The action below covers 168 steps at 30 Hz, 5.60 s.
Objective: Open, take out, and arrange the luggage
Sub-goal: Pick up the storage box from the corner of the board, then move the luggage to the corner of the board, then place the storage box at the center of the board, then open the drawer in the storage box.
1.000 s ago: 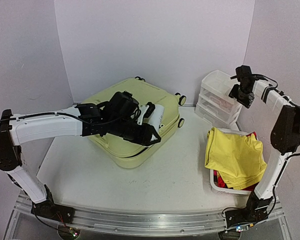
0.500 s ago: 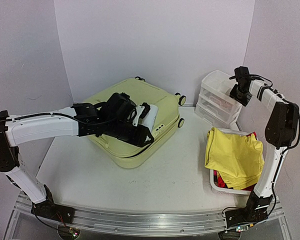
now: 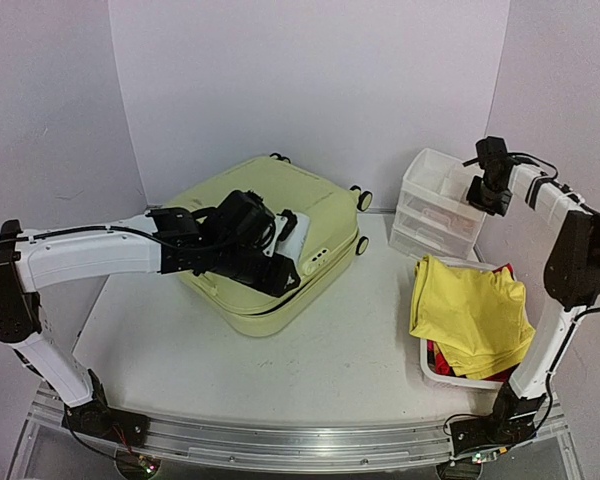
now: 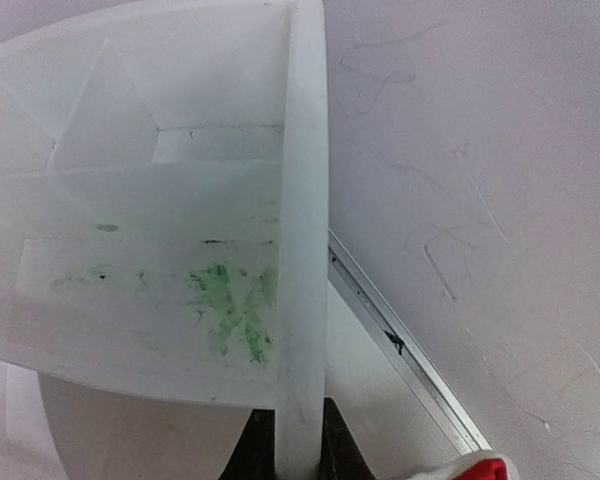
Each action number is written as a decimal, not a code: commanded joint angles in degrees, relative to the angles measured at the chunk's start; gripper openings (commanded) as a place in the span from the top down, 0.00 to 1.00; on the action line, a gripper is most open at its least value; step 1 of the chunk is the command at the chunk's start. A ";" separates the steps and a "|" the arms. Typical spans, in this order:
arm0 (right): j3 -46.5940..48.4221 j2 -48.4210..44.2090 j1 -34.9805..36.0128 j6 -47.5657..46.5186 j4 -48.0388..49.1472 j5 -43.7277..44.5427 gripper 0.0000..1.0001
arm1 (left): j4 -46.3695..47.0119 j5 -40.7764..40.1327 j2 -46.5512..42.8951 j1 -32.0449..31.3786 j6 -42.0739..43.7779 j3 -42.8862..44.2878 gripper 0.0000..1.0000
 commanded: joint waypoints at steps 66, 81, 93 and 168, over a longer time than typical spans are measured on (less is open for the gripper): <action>19.67 6.88 16.42 -7.58 -20.40 -33.58 1.00 | 0.16 -9.18 20.19 17.20 15.92 23.94 0.70; 15.99 2.59 20.99 -5.79 -15.52 -27.18 0.34 | 0.27 -3.75 5.66 17.27 13.28 12.00 0.70; -10.55 -19.55 22.66 -23.38 -2.19 -16.02 0.34 | -1.92 -3.20 -7.55 17.25 11.31 3.48 0.69; -14.57 5.83 36.56 -75.35 6.21 -30.15 0.33 | -1.17 7.10 -15.94 17.25 8.12 -11.28 0.67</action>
